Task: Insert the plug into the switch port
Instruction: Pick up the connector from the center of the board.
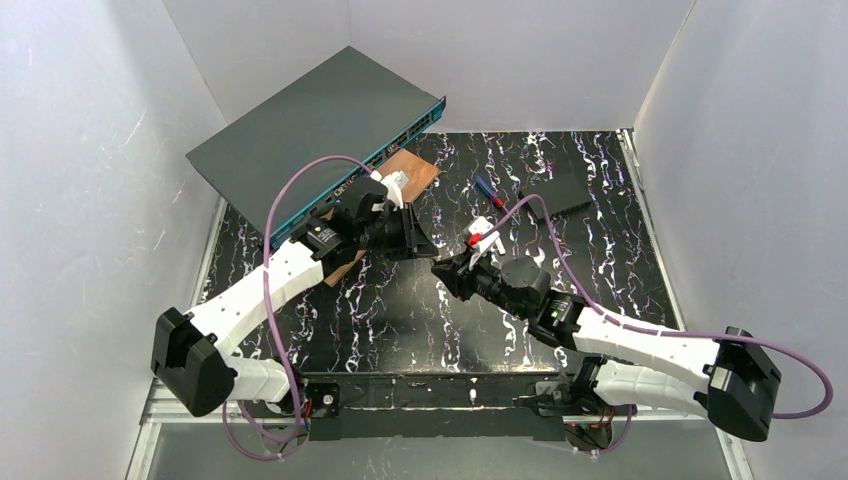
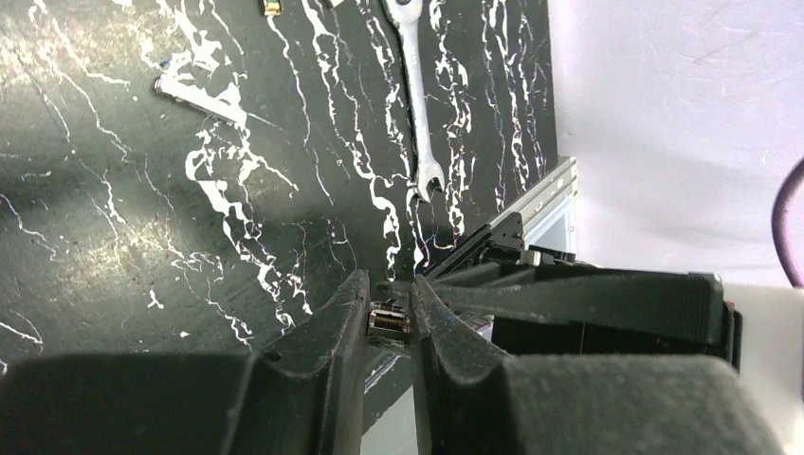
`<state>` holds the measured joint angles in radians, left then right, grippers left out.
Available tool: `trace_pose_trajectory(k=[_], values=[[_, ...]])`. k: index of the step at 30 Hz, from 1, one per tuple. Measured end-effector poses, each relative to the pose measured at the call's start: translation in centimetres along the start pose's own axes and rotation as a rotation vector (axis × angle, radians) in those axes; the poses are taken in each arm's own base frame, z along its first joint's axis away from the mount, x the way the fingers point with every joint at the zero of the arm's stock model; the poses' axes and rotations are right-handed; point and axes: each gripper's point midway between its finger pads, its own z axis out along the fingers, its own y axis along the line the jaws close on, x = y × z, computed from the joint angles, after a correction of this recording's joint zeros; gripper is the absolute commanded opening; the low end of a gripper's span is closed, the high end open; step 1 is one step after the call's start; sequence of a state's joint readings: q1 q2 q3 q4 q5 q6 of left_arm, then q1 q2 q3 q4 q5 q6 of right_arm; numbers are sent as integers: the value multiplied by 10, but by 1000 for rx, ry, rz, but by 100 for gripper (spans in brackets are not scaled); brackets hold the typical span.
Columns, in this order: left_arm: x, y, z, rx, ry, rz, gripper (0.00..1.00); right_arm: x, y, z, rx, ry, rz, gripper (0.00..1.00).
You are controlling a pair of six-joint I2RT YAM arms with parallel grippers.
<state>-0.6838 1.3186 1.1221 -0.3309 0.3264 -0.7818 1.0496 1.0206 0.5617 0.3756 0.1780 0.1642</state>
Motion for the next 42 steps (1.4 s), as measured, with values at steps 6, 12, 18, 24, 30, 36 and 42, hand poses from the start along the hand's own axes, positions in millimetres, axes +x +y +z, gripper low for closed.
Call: trace_pose_trajectory(k=[6,12,18,24,30,36,42], values=[[-4,-11,-17,78,-75,80,0,-13,5,-2,-40,-41,36,51],[-9,-27,-41,203,-209,163,0,-36,6,-8,-109,-102,99,60],[-16,-41,-64,288,-327,229,0,-67,2,-18,-180,-187,168,65],[-22,-55,-83,376,-428,277,0,-102,-8,-29,-262,-294,253,69],[-26,-64,-94,439,-495,306,0,-132,8,-42,-440,-381,307,68],[-32,-83,-106,521,-545,341,0,-136,23,-46,-550,-378,340,64],[-35,-101,-122,610,-590,377,0,-139,25,-49,-575,-385,351,61]])
